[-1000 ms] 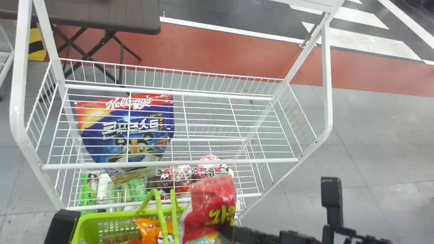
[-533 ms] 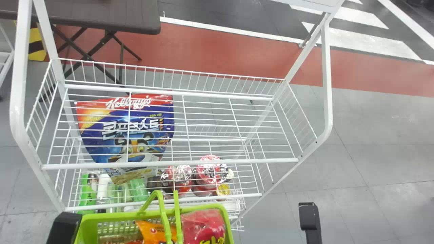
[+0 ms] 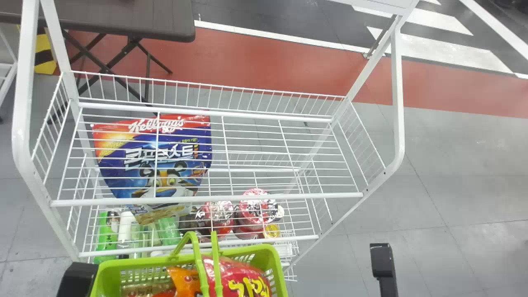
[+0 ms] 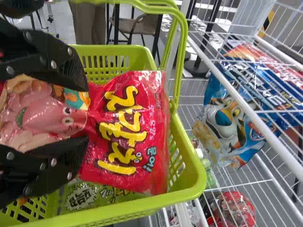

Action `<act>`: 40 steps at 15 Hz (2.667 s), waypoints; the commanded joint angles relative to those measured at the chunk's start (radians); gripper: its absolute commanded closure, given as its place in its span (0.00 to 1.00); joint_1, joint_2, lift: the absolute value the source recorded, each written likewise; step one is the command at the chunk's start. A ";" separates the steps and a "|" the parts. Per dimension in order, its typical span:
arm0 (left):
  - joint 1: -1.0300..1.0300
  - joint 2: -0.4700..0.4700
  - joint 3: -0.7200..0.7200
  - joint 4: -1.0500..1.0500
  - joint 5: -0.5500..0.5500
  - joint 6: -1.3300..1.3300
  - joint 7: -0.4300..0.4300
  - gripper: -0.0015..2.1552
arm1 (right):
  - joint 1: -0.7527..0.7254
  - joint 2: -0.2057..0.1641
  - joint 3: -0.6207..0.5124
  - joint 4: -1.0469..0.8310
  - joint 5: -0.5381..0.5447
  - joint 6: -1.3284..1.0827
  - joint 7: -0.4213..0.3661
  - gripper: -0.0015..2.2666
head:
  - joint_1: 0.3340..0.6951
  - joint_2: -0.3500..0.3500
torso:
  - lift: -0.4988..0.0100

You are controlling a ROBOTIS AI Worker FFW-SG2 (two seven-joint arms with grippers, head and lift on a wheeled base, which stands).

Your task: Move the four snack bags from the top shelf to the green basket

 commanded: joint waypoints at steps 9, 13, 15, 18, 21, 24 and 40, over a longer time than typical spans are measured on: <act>-0.001 0.005 -0.048 0.001 -0.015 0.004 0.049 0.97 | 0.146 0.011 0.206 -0.053 0.224 -1.226 -0.206 0.04 | 1.00 0.00 | 0.98; 0.000 0.006 -0.049 0.001 -0.026 0.004 0.050 0.97 | 0.190 0.011 0.369 -0.007 0.399 -1.527 -0.364 0.04 | 1.00 0.00 | 0.98; 0.002 0.009 -0.049 0.001 -0.026 0.004 0.052 0.97 | 0.190 0.011 0.372 0.010 0.397 -1.527 -0.369 0.04 | 1.00 0.00 | 0.98; 0.005 0.011 -0.048 -0.001 -0.026 0.001 0.052 0.97 | 0.190 0.011 0.369 0.009 0.396 -1.527 -0.370 0.04 | 1.00 0.00 | 0.98; 0.003 0.009 -0.048 0.001 -0.026 0.001 0.050 0.97 | 0.192 0.011 0.367 0.007 0.396 -1.527 -0.370 0.04 | 1.00 0.00 | 0.98; 0.003 0.009 -0.048 -0.001 -0.026 0.001 0.050 0.97 | 0.190 0.011 0.369 0.007 0.394 -1.527 -0.369 0.04 | 1.00 0.00 | 0.98; -0.001 0.008 -0.045 -0.004 -0.026 0.004 0.052 0.97 | 0.186 0.011 0.361 0.007 0.377 -1.521 -0.367 0.04 | 1.00 0.00 | 0.98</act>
